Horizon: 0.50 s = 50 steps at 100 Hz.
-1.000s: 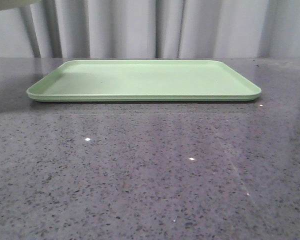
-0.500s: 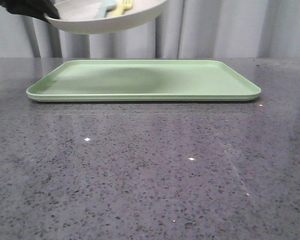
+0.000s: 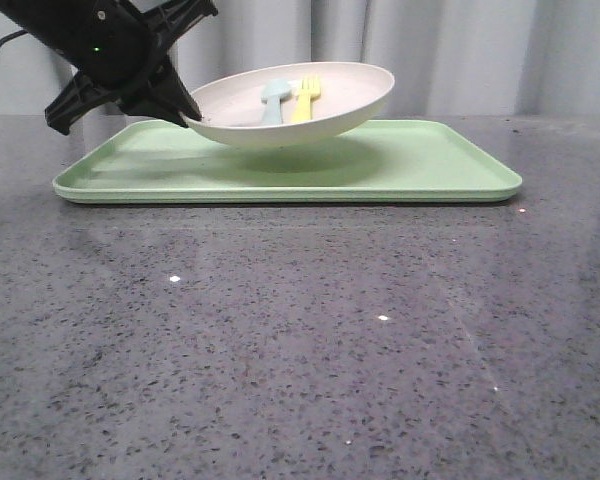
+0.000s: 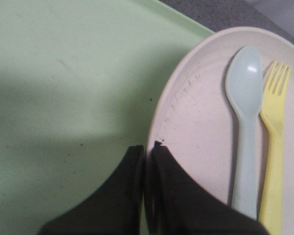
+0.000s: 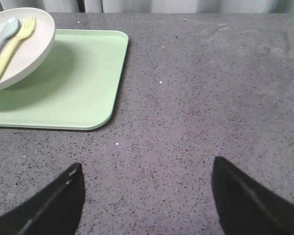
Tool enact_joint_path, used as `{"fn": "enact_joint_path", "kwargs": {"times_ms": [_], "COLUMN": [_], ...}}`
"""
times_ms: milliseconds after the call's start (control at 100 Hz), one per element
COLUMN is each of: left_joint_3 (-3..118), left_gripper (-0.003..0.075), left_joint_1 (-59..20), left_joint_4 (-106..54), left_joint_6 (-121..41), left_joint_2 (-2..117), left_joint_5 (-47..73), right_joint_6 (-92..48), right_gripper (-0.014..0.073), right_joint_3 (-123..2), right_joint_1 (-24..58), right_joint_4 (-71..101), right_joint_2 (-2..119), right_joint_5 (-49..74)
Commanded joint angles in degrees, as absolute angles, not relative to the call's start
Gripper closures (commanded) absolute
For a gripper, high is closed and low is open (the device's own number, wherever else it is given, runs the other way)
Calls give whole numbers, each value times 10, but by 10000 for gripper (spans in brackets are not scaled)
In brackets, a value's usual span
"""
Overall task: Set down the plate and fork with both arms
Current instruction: 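Lift the plate with the left gripper and carry it over the green tray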
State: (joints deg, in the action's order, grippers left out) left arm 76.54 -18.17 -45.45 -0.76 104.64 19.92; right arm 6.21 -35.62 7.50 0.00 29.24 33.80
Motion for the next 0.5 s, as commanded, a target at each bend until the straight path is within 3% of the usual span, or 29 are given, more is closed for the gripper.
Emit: {"fn": "enact_joint_path", "kwargs": {"times_ms": [0,490], "left_joint_3": [787,787], "left_gripper": [741,741], "left_joint_1": [-188,-190], "left_joint_4": [-473,-451], "left_joint_6": [3,4], "left_joint_2": [1026,1032], "left_joint_5": [166,175], "right_joint_6": [60,60], "right_gripper": [50,50], "right_joint_3": [-377,-377], "right_joint_1": [71,71], "right_joint_4": [0,0], "right_joint_2": [298,298], "right_joint_5": [299,295]}}
